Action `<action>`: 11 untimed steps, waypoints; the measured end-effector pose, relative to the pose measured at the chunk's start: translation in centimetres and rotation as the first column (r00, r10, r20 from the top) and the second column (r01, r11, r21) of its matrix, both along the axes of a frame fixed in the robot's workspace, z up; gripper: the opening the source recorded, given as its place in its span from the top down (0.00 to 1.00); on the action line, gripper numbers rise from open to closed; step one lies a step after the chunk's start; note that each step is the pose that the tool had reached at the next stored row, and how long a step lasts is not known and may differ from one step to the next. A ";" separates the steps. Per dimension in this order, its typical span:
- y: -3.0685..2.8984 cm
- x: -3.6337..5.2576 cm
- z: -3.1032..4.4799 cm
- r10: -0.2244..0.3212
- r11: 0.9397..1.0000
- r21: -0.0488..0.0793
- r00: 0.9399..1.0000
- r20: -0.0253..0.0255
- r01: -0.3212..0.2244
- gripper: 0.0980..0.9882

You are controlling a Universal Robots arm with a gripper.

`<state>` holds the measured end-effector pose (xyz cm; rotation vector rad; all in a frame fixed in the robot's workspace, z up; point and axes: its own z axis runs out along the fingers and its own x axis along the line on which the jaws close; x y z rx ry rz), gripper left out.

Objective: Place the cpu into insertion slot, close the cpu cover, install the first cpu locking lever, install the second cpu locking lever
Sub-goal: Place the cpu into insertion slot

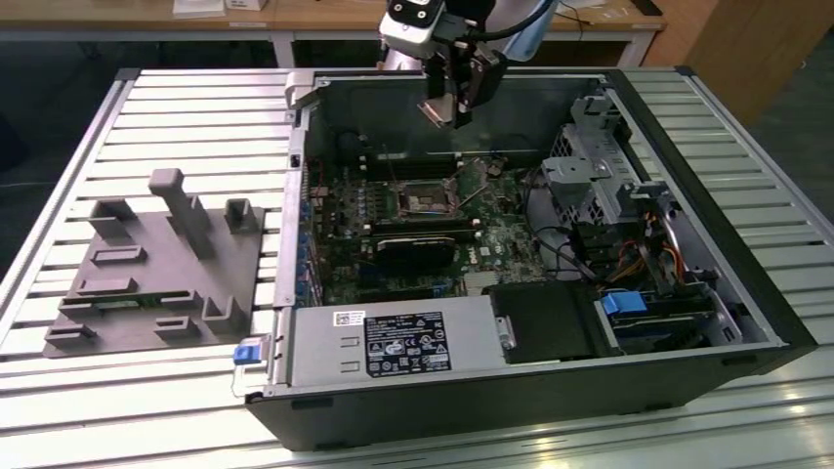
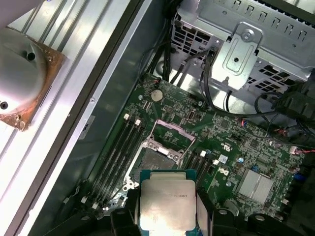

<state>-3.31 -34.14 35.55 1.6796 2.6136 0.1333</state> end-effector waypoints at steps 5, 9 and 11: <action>0.00 0.00 -0.19 -0.081 0.997 0.000 0.997 0.000 0.081 0.50; 0.00 0.00 -0.38 -0.159 0.987 0.000 0.987 0.000 0.159 0.50; 0.00 0.00 -0.43 -0.179 0.984 0.000 0.984 0.000 0.179 0.50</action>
